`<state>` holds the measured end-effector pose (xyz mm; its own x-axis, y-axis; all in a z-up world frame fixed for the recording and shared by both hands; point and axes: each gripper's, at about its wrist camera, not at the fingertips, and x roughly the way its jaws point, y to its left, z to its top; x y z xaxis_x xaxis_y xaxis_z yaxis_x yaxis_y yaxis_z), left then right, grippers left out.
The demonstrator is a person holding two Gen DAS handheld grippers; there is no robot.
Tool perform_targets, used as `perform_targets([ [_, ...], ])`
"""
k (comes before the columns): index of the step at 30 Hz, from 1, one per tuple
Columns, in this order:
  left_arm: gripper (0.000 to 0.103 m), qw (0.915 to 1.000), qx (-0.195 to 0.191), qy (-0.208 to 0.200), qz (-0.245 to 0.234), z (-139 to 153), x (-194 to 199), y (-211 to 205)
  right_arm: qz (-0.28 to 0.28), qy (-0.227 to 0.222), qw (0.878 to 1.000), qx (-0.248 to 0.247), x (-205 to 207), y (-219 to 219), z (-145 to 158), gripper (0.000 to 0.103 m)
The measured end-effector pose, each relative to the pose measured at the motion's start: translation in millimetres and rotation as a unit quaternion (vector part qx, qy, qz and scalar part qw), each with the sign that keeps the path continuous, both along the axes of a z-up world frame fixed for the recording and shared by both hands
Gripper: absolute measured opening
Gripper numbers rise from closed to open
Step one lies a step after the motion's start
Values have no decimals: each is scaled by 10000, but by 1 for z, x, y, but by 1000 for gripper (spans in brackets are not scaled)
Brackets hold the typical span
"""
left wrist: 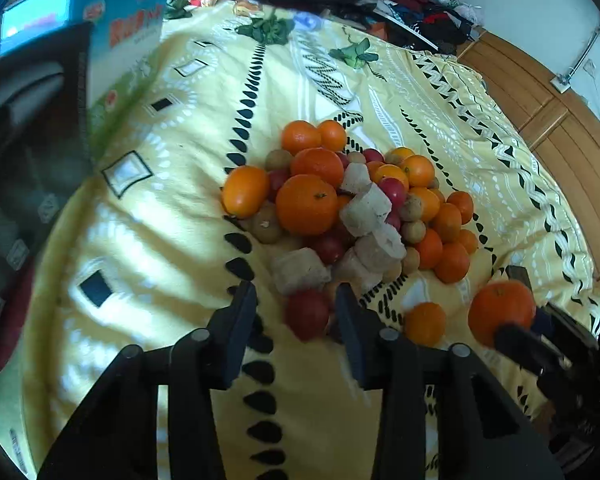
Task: Organize fruits
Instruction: 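Grasp an orange with the right tool while the left tool grasps a tan chunk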
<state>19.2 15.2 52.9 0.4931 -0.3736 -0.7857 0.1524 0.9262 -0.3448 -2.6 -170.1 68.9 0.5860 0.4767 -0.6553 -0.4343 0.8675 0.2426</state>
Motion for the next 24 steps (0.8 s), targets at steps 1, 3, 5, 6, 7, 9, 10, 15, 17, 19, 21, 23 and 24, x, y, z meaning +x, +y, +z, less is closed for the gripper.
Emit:
perform_targets([
  [1,40,10000,14,-17,-15,1,2,-4,-11,19,10000,21,1,-2,0,45],
  [3,41,10000,1,-21,-37,1,7,-9,-39,52,10000,64,2,-5,-1,45],
  [5,40,10000,21,42,11,-3,12,-12,-55,81,9999,116,6,-7,-2,45],
  [6,40,9999,11,99,50,-6,15,-11,-61,92,9998,141,6,-8,-3,45],
  [7,40,9998,-2,160,94,-9,17,-11,-56,97,9998,157,7,-8,-3,45],
  [9,40,9995,-4,272,150,-16,20,-11,-28,113,9998,171,9,-7,-4,45],
  [10,40,9994,-12,315,152,-19,22,-11,-16,113,9998,175,9,-6,-5,45],
  [15,40,9993,-39,314,187,-26,31,-13,30,154,9997,202,14,-3,-8,45],
  [17,40,9993,2,339,171,-30,32,-14,38,164,9996,208,16,-3,-8,45],
  [19,38,9995,27,279,140,-29,29,-14,37,158,9996,215,16,-2,-7,45],
  [21,38,9998,45,171,107,-24,23,-13,26,123,9997,211,16,-1,-5,45],
  [23,38,9999,-20,50,116,-14,19,-10,16,89,9998,198,15,0,-2,45],
  [24,38,9999,-40,-40,112,-7,16,-10,7,78,9998,191,14,1,-1,45],
])
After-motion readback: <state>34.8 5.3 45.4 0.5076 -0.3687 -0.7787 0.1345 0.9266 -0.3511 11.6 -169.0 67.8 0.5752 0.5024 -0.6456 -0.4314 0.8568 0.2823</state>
